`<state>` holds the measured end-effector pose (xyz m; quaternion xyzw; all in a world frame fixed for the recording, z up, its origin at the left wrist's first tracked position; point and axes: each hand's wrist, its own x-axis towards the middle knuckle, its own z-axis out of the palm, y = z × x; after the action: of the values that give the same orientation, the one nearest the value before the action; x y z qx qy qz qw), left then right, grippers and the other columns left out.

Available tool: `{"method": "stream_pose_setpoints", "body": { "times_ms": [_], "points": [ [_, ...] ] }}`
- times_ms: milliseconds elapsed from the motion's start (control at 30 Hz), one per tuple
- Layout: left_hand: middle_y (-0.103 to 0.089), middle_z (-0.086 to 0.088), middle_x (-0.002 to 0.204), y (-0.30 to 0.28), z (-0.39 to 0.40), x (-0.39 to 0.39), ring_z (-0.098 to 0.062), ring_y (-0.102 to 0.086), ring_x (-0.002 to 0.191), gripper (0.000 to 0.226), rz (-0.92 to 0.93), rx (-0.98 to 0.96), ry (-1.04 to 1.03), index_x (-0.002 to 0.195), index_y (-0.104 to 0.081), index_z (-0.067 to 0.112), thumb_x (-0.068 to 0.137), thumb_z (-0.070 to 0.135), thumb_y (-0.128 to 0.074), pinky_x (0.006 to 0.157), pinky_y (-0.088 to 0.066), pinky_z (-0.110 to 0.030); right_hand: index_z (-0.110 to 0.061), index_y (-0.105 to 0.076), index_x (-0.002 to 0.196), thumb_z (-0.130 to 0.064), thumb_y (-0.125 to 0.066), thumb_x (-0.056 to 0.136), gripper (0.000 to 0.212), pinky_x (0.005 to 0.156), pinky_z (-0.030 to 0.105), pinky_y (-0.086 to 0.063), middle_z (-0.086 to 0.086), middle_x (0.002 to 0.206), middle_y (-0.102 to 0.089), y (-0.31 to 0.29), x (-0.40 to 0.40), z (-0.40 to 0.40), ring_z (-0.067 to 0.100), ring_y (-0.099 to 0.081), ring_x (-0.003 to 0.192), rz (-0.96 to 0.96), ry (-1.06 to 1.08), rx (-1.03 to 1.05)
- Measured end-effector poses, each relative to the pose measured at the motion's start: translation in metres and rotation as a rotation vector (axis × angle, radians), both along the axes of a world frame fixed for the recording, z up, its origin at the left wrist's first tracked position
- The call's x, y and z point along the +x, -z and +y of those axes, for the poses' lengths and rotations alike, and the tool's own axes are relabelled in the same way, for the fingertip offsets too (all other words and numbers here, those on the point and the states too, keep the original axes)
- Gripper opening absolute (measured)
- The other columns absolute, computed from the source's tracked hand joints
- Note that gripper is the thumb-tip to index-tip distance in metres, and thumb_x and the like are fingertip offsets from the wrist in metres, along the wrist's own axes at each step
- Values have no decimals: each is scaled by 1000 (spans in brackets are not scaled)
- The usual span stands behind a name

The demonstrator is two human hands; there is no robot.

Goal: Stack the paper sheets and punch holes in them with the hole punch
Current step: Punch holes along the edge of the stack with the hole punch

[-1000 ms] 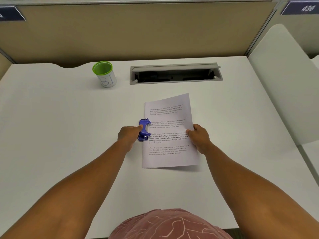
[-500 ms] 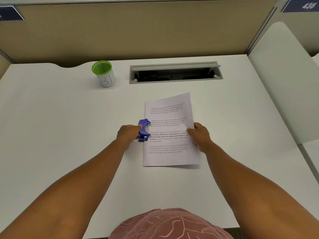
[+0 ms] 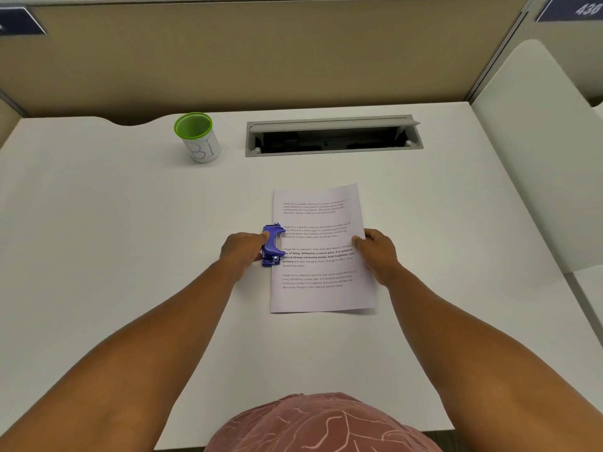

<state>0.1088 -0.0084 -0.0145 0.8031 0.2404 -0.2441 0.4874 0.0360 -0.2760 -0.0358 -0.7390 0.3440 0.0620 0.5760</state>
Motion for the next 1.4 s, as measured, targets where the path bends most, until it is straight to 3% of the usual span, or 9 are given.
{"method": "stream_pose_setpoints", "body": {
  "times_ms": [167, 433, 567, 733, 833, 933, 1067, 1200, 1400],
  "points": [
    [-76, -7, 89, -2, -1, 3, -20, -74, 76, 21, 11, -44, -25, 94, -66, 10, 87, 29, -65, 73, -49, -27, -16, -64, 123, -16, -50, 90, 36, 86, 24, -38, -3, 122, -62, -2, 1, -2, 13, -53, 103, 1, 88, -154],
    [-76, -7, 90, 1, 0, 3, -19, -74, 83, 19, 11, -18, -10, 88, -65, 12, 83, 30, -67, 82, -53, -34, -15, -67, 122, -13, -54, 88, 36, 92, 21, -40, 1, 127, -65, 1, 1, -2, 17, -59, 114, -5, 52, -225],
    [-73, 1, 79, 1, 0, 4, -8, -69, 65, 23, 20, -22, -1, 77, -63, 15, 82, 35, -73, 61, -46, -26, -14, -59, 131, -25, -60, 89, 43, 100, 36, -43, 8, 129, -58, 0, 4, 0, 27, -51, 123, 30, -22, -412],
    [-71, 7, 74, 0, 1, 4, -2, -68, 58, 23, 9, -40, 21, 72, -66, 19, 83, 38, -75, 51, -43, -20, -15, -53, 134, -31, -58, 92, 46, 105, 42, -38, 5, 138, -49, 0, 7, 14, 26, -38, 131, -3, -133, -569],
    [-72, 4, 80, 1, 2, 4, -7, -69, 68, 22, 21, -44, 28, 75, -65, 19, 83, 38, -74, 56, -43, -24, -13, -51, 135, -35, -55, 93, 48, 107, 44, -34, 5, 144, -45, 3, 6, 25, 27, -34, 134, -72, -266, -757],
    [-72, 3, 92, 4, 5, 3, -12, -70, 83, 25, 20, -94, 16, 97, -66, 20, 82, 38, -77, 64, -48, -27, -14, -46, 140, -41, -47, 96, 52, 118, 45, -20, 6, 156, -34, 11, 10, 32, 27, -17, 147, -122, -478, -908],
    [-72, -1, 104, 6, 8, 4, -16, -71, 92, 40, 12, -109, 44, 112, -63, 20, 80, 37, -80, 76, -54, -33, -16, -36, 149, -48, -31, 100, 58, 122, 49, -3, 3, 164, -14, 26, 12, 41, 25, 3, 152, -70, -725, -967],
    [-73, -4, 104, 7, 8, 10, -19, -72, 91, 45, 3, -63, 91, 118, -63, 18, 80, 35, -81, 80, -57, -37, -16, -25, 154, -46, -22, 102, 60, 122, 48, 2, 2, 166, -4, 40, 4, 49, 24, 6, 152, -77, -714, -951],
    [-72, -4, 111, 12, 10, 15, -20, -75, 83, 42, -55, -4, 129, 111, -63, 21, 76, 33, -83, 85, -59, -41, -18, -25, 154, -49, -18, 100, 62, 122, 48, 2, 1, 166, -4, 46, 4, 50, 23, 5, 152, -106, -679, -963]
  ]
}}
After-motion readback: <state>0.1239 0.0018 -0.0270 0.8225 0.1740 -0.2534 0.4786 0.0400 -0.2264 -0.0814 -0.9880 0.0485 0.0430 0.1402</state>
